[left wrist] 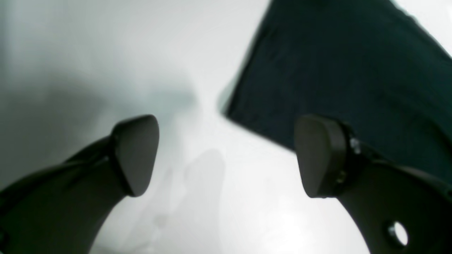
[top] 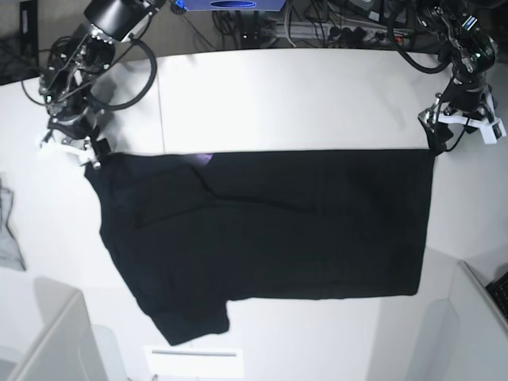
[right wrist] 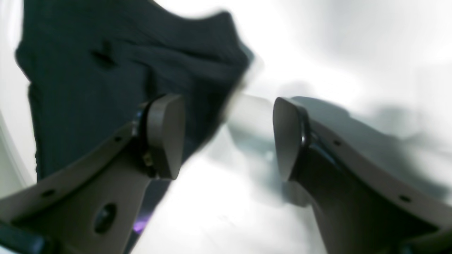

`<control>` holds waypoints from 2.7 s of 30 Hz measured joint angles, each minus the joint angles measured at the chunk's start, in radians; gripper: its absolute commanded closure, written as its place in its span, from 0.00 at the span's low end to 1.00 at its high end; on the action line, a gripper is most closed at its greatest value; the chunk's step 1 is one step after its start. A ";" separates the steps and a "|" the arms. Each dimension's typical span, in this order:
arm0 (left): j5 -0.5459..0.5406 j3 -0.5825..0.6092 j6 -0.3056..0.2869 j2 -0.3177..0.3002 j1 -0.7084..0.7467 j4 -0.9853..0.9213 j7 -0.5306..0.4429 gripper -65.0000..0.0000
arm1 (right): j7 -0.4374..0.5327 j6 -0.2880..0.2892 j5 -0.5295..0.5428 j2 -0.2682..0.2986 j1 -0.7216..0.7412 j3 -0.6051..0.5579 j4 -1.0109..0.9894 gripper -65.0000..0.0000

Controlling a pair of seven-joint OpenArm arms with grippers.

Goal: Fold the T-shirt properly
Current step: 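Release the shirt and regrasp its collar-side edge with both grippers, then pull the collar edge toward the robot, flattening the shirt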

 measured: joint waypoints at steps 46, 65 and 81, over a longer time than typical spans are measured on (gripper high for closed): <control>-0.023 0.032 -0.010 -0.028 -0.258 -0.454 -0.041 1.00 | 0.201 0.206 0.034 0.054 0.057 -0.004 -0.249 0.96; -0.026 0.137 -0.012 -0.101 -0.037 -0.304 -0.038 1.00 | 0.126 0.245 0.013 0.051 -0.127 0.003 -0.053 1.00; -0.019 0.141 -0.007 -0.098 0.187 -0.129 -0.013 1.00 | 0.070 0.234 0.002 0.046 -0.307 0.001 0.121 1.00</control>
